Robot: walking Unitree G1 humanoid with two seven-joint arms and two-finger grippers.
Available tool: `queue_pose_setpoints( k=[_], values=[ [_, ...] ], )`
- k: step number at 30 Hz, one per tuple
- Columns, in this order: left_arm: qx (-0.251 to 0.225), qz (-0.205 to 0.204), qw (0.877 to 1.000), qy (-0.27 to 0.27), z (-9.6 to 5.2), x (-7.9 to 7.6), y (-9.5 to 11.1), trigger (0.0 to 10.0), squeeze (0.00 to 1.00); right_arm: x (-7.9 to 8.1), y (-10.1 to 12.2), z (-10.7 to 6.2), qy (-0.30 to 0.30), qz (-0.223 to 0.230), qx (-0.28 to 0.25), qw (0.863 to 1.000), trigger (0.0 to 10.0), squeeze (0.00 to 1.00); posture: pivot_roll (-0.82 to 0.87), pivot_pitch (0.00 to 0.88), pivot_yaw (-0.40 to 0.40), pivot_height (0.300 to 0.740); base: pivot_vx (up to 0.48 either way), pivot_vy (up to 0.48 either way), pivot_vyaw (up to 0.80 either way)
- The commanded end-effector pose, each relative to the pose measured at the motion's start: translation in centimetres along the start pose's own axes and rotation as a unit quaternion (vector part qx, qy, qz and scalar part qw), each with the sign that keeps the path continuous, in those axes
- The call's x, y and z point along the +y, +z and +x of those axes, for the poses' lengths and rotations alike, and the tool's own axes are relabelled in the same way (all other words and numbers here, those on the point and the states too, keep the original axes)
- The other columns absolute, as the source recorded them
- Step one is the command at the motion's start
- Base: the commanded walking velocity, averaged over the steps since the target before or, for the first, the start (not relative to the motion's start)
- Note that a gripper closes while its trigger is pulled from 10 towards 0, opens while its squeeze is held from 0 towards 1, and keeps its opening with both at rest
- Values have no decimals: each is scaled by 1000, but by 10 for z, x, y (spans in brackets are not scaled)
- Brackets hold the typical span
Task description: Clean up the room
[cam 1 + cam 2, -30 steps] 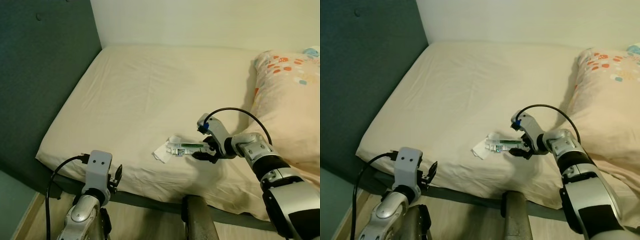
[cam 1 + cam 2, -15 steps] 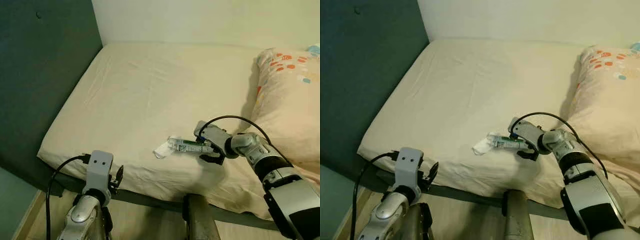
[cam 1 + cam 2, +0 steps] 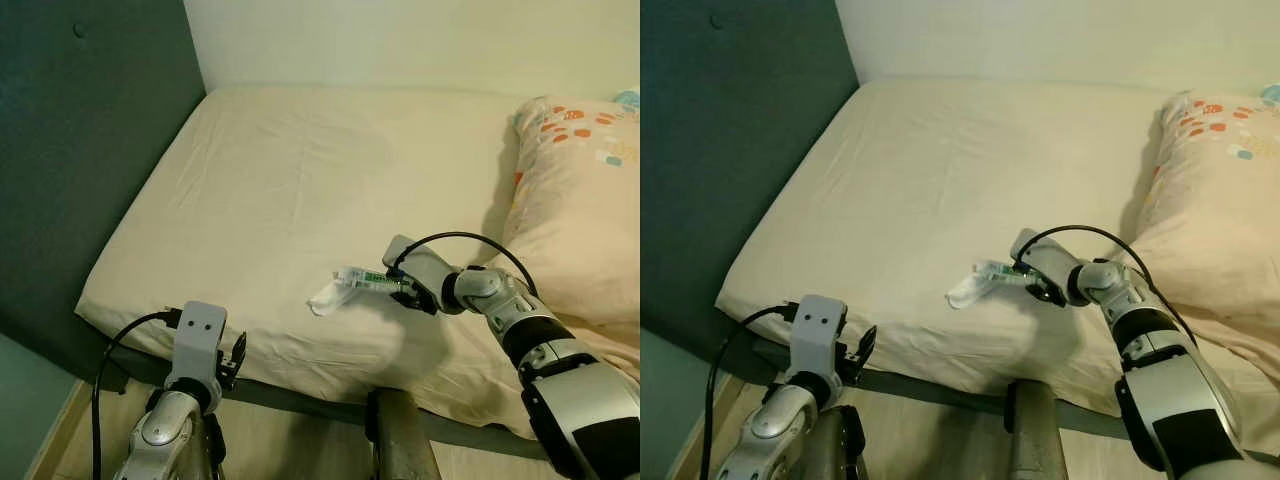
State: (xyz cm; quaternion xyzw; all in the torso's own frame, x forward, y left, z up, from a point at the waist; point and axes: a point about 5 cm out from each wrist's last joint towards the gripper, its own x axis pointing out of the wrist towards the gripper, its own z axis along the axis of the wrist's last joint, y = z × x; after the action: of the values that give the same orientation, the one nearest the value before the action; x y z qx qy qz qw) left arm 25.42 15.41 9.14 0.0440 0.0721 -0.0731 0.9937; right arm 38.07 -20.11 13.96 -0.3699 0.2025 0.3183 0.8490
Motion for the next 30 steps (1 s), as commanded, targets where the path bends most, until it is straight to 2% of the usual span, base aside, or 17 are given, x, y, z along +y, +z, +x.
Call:
queue_pose_setpoints(
  k=[1,10,15,20,25,28,30],
  values=[
    [13,10,1000,5,-3,5,-4,10000,0,5,-4,2,9,20,-4,1000,0,0,-48,258,-7,543,0,0,0],
    [12,13,1000,6,-2,6,-3,10000,0,9,-4,2,39,38,-17,998,0,0,-41,253,-6,543,0,0,0],
    [8,11,1000,5,1,7,-2,10000,0,-2,11,-10,128,67,-52,988,0,0,-49,228,-6,543,0,0,0],
    [6,10,1000,4,2,6,-1,10000,0,-8,18,-16,154,74,-70,983,0,0,-52,214,-9,543,0,0,0],
    [1,7,1000,-4,5,4,0,10000,0,-23,36,-34,216,73,-115,967,0,0,-56,193,-10,543,0,0,0],
    [1,6,1000,-6,5,3,0,10000,0,-25,42,-37,230,62,-128,963,0,0,-57,193,-9,543,0,0,0],
    [2,7,1000,-6,5,3,-1,10000,0,-25,44,-36,222,52,-127,965,0,0,-57,197,-9,543,0,0,0]
  ],
)
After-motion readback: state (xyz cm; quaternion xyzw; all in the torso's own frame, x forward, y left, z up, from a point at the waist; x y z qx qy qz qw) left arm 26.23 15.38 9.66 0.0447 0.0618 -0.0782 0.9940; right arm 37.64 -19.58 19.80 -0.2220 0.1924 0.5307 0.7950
